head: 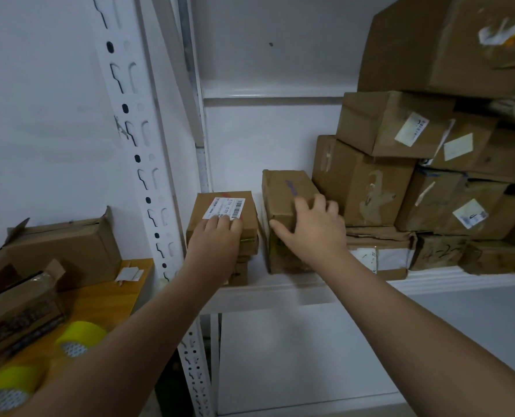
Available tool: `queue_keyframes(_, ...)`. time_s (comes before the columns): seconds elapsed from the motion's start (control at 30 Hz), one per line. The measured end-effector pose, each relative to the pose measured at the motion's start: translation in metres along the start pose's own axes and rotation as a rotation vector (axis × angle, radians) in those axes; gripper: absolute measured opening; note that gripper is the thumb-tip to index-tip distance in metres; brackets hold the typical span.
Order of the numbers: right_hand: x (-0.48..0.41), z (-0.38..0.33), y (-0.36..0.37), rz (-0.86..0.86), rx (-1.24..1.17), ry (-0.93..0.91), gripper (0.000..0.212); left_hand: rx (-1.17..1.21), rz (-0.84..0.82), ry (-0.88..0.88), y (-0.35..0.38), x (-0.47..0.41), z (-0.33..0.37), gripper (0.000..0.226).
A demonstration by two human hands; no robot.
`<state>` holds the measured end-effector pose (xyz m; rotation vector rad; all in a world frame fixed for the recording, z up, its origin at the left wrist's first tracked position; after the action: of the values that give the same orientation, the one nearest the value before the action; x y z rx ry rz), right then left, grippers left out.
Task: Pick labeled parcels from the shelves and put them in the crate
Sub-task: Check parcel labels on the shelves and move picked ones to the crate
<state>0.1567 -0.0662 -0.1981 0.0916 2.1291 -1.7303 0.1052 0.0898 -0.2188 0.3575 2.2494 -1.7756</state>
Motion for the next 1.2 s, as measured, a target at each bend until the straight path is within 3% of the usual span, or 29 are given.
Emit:
queue_keyframes(0.13,-0.011,-0.008,0.013,-0.063,-0.045,0.092,0.088,0.006,0.036,0.018,-0.007,0.006,0.003,0.042)
queue_keyframes(0.2,-0.015,-0.01,0.014,-0.045,-0.079,0.125,0.089,0.035,0.037,0.044,-0.006,0.009,0.005,0.043)
queue_keyframes(0.37,-0.01,-0.007,0.01,0.111,-0.277,0.142,0.072,0.081,0.03,0.023,-0.005,0.009,0.002,0.045)
queue_keyframes(0.57,0.023,-0.005,-0.024,0.438,-0.433,-0.026,0.043,0.218,0.087,0.044,-0.001,0.015,-0.001,0.043)
queue_keyframes(0.73,0.066,0.008,-0.064,0.613,-0.516,-0.156,0.035,0.221,0.088,-0.005,-0.007,0.017,0.005,0.051)
queue_keyframes(0.8,0.086,0.012,-0.078,0.677,-0.505,-0.231,0.033,0.458,0.161,-0.011,-0.021,0.024,0.015,0.046)
queue_keyframes(0.9,0.118,0.021,-0.101,0.841,-0.508,-0.325,0.033,1.104,0.17,-0.103,-0.026,0.044,0.037,0.042)
queue_keyframes(1.0,0.147,0.038,-0.12,0.935,-0.615,-0.383,0.035,1.83,-0.135,-0.28,-0.011,0.069,0.083,0.055)
queue_keyframes(1.07,0.16,0.051,-0.126,0.917,-0.701,-0.38,0.037,2.163,-0.387,-0.191,-0.013,0.08,0.123,0.057)
queue_keyframes(1.13,0.172,0.059,-0.128,0.873,-0.719,-0.382,0.038,2.382,-0.436,-0.048,-0.025,0.084,0.146,0.056)
queue_keyframes(1.2,0.182,0.063,-0.127,0.798,-0.681,-0.398,0.041,2.465,-0.373,-0.068,-0.031,0.085,0.153,0.056)
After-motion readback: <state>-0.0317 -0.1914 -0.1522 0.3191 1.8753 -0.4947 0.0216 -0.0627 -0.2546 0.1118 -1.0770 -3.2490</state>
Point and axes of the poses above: each hand's wrist, its own x-axis away from the middle knuckle, its own y-axis out of the palm, z = x × y, the point moved 7 cm from there along -x, towards the middle knuckle, and after that the axes turned 5 degrees about -z, right-handed, at the moved point
